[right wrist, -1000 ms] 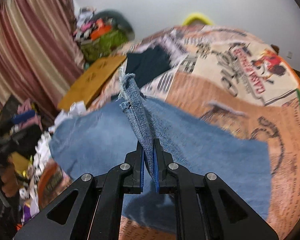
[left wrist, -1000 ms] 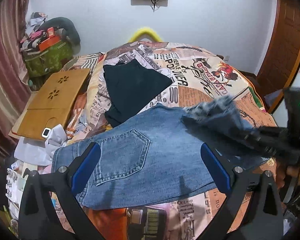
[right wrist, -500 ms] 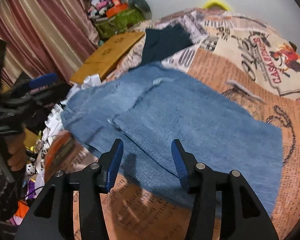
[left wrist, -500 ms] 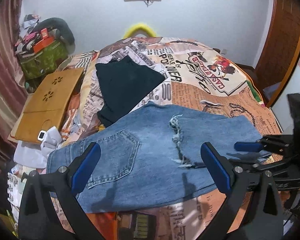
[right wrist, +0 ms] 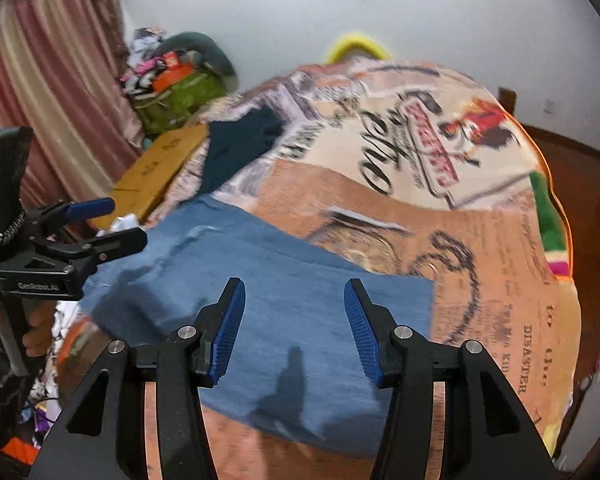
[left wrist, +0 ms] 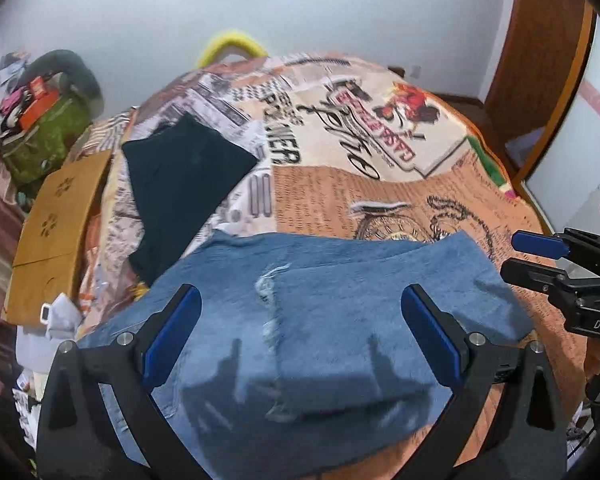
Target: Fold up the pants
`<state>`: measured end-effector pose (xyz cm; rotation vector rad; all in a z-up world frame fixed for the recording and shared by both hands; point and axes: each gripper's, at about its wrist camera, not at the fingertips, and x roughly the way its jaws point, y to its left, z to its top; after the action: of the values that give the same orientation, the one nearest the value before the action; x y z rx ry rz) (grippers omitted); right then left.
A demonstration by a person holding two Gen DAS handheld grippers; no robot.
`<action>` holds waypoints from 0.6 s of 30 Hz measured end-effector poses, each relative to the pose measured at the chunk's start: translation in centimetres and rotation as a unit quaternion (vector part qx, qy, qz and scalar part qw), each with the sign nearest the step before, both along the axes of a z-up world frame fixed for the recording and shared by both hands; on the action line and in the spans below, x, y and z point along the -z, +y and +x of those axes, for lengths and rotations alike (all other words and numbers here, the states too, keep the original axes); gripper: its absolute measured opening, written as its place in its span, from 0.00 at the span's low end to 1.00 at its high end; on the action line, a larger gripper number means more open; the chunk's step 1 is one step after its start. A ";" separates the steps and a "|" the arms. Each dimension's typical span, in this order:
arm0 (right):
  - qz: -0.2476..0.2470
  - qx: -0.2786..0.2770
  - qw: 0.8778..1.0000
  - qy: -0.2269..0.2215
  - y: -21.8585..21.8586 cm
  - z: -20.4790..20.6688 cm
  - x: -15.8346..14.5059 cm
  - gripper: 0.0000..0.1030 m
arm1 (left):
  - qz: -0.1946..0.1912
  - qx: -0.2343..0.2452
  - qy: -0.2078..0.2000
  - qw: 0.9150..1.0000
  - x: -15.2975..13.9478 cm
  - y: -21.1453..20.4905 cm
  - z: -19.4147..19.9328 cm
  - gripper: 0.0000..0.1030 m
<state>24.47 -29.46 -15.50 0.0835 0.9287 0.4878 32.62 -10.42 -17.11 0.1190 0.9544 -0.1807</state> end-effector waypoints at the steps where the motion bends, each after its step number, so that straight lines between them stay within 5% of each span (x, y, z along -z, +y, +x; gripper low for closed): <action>1: -0.002 0.003 1.000 0.010 -0.3 0.5 0.8 0.46 | 0.005 0.004 0.007 1.000 0.7 -0.6 0.5 0.98; 9: -0.004 0.006 0.994 0.110 -1.4 2.9 7.8 0.46 | 0.040 0.011 0.078 0.996 7.1 -2.9 3.1 0.98; 13: -0.004 -0.003 0.994 0.111 -1.4 2.0 9.0 0.53 | 0.038 0.015 0.122 0.992 9.2 -2.5 2.9 0.98; 18: -0.013 -0.002 0.995 0.104 -1.4 0.7 8.9 0.58 | 0.049 0.019 0.117 0.992 9.6 -2.5 2.0 0.98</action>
<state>25.19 -30.90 -24.38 0.1101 1.1388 0.4767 34.63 -12.96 -26.66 0.2098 1.1956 -0.1857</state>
